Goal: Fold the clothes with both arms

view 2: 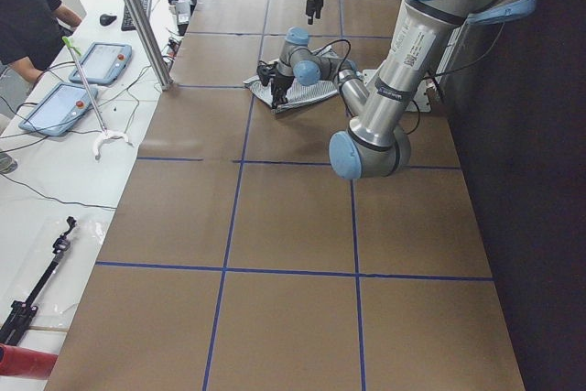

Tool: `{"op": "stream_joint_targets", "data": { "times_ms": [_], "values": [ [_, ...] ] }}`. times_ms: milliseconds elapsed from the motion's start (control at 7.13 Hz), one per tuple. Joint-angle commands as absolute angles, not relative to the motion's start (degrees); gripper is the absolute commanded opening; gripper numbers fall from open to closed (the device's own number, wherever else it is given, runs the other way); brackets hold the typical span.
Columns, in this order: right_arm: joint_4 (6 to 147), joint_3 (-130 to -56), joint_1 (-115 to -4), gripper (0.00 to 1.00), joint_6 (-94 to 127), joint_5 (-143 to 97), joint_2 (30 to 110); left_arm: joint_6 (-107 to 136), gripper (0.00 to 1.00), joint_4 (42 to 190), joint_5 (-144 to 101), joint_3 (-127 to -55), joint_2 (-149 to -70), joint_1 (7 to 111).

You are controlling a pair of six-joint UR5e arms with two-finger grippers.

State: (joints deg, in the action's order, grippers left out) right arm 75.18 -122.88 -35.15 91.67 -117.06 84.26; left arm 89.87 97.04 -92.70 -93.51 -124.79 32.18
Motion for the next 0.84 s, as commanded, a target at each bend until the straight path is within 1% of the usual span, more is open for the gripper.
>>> {"op": "stream_joint_targets", "data": {
  "times_ms": [0, 140, 280, 561, 701],
  "values": [
    [75.15, -121.91, -35.07, 1.0, 91.85, -115.94, 84.2, 83.97, 0.0, 100.71, -92.29, -88.34, -127.52, 35.93],
    [75.15, -121.9, -35.16, 1.0, 91.93, -115.75, 84.11, 81.41, 0.0, 102.11, -90.72, -87.72, -128.49, 36.64],
    [75.15, -121.9, -35.16, 1.0, 91.93, -115.49, 83.94, 79.21, 0.0, 106.91, -87.83, -84.23, -129.8, 36.82],
    [75.15, -121.82, -35.24, 1.0, 91.93, -114.97, 83.85, 77.35, 0.0, 122.7, -83.43, -71.17, -133.66, 36.91],
    [75.15, -121.9, -35.24, 1.0, 92.02, -114.96, 83.85, 75.78, 0.0, 124.87, -81.76, -69.36, -134.55, 37.35]
  ]
}}
